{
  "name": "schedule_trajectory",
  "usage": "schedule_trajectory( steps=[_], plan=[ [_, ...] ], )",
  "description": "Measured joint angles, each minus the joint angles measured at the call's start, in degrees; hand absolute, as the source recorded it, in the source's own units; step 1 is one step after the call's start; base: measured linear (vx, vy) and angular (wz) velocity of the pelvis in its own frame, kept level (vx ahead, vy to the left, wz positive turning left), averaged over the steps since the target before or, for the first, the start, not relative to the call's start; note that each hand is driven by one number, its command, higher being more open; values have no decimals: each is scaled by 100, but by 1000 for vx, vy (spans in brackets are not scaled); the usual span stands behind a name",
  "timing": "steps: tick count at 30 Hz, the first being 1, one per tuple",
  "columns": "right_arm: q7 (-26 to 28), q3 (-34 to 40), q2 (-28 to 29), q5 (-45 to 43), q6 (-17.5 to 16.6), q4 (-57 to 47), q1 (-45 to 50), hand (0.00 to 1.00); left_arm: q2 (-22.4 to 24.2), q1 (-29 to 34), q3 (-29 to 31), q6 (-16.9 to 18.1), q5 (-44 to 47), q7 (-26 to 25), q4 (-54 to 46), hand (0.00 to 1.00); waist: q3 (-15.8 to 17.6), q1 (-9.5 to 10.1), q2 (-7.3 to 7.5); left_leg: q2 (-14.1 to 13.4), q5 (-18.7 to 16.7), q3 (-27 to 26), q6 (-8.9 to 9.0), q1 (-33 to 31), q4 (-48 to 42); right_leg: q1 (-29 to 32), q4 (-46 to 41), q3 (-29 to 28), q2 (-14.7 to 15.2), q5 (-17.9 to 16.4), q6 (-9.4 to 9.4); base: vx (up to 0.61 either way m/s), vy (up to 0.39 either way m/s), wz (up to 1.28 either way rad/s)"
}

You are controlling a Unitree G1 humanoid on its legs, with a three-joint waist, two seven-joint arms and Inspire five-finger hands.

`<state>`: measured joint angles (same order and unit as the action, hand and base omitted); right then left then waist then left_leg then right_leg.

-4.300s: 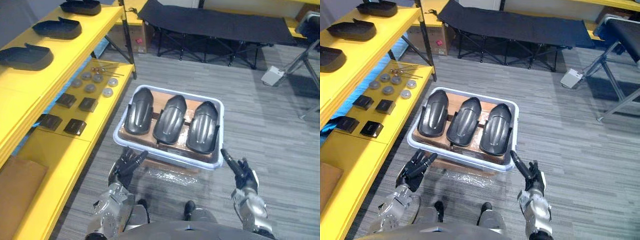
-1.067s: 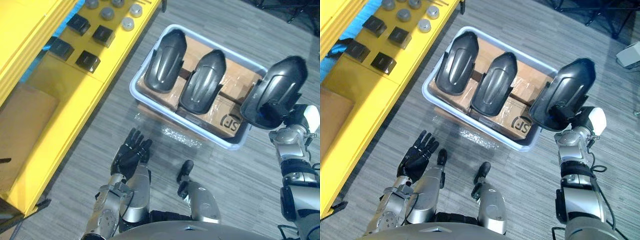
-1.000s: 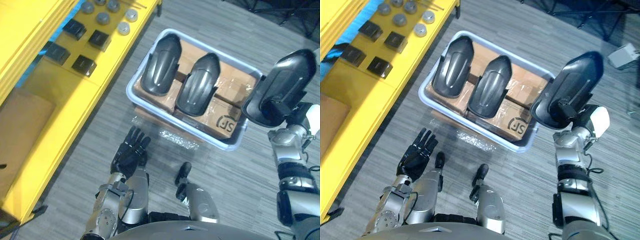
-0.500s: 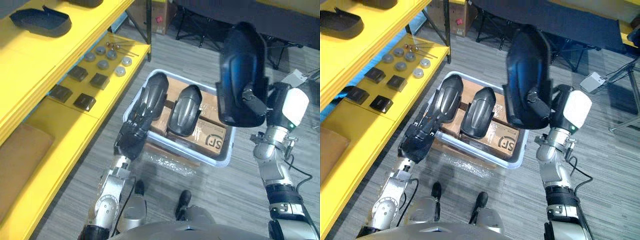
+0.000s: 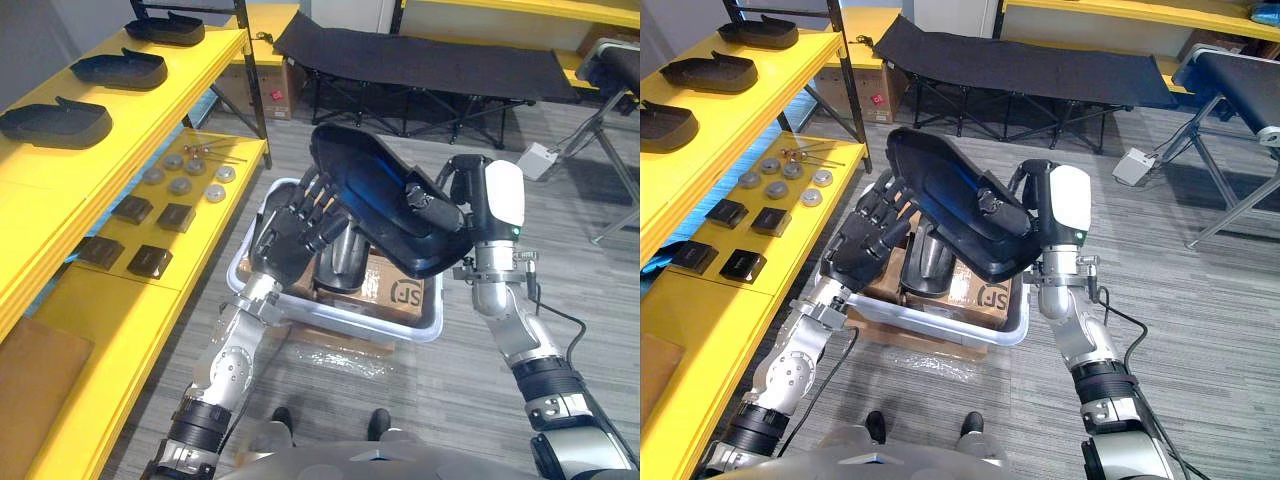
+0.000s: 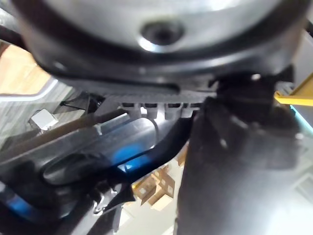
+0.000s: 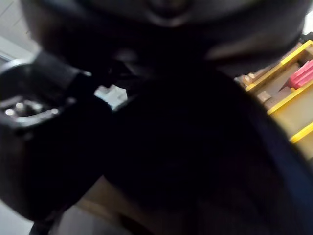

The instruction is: Walk over and take three plastic housings, then place them on the shelf

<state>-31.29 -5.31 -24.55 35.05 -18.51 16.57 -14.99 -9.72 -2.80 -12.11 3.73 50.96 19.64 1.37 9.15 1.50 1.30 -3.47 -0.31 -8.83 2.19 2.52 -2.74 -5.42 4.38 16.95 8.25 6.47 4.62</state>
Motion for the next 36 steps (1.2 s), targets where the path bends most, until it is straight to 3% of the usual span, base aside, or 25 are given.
schedule_trajectory(
  steps=[6,15,22,26,31,36],
  plan=[
    [203,-468,166,-54,-41,55,-2,0,-50,2,-274,18,-857,-15,43,100,-96,12,-27,11,33,43,-4,2,3,-13,5,11,0,21,-18,-39,4,2],
    [205,-557,278,-118,76,124,-1,0,-143,47,-279,111,-793,-39,42,100,-121,10,-43,29,181,121,-1,55,218,-3,10,76,-8,43,-36,-40,0,4],
    [183,-574,497,-173,174,185,22,0,-116,55,-280,375,-326,448,-76,100,-188,6,-54,36,244,132,-2,99,325,-6,9,90,-8,43,-36,0,0,0],
    [195,-573,538,-175,433,312,56,0,-66,59,-256,602,-142,683,-491,100,-193,10,-59,64,261,153,-12,104,350,-14,8,123,7,43,-35,-6,6,3],
    [259,-563,565,-218,1073,614,67,0,107,60,-88,1098,-136,722,-1162,100,-235,7,-123,107,307,163,-34,182,445,-55,7,150,46,45,-23,-7,9,3],
    [244,-451,670,-424,1418,805,95,0,207,106,191,1406,-893,-176,-1511,100,-312,-9,-163,118,350,164,-31,234,540,-60,9,158,51,30,-28,0,0,0]
  ],
)
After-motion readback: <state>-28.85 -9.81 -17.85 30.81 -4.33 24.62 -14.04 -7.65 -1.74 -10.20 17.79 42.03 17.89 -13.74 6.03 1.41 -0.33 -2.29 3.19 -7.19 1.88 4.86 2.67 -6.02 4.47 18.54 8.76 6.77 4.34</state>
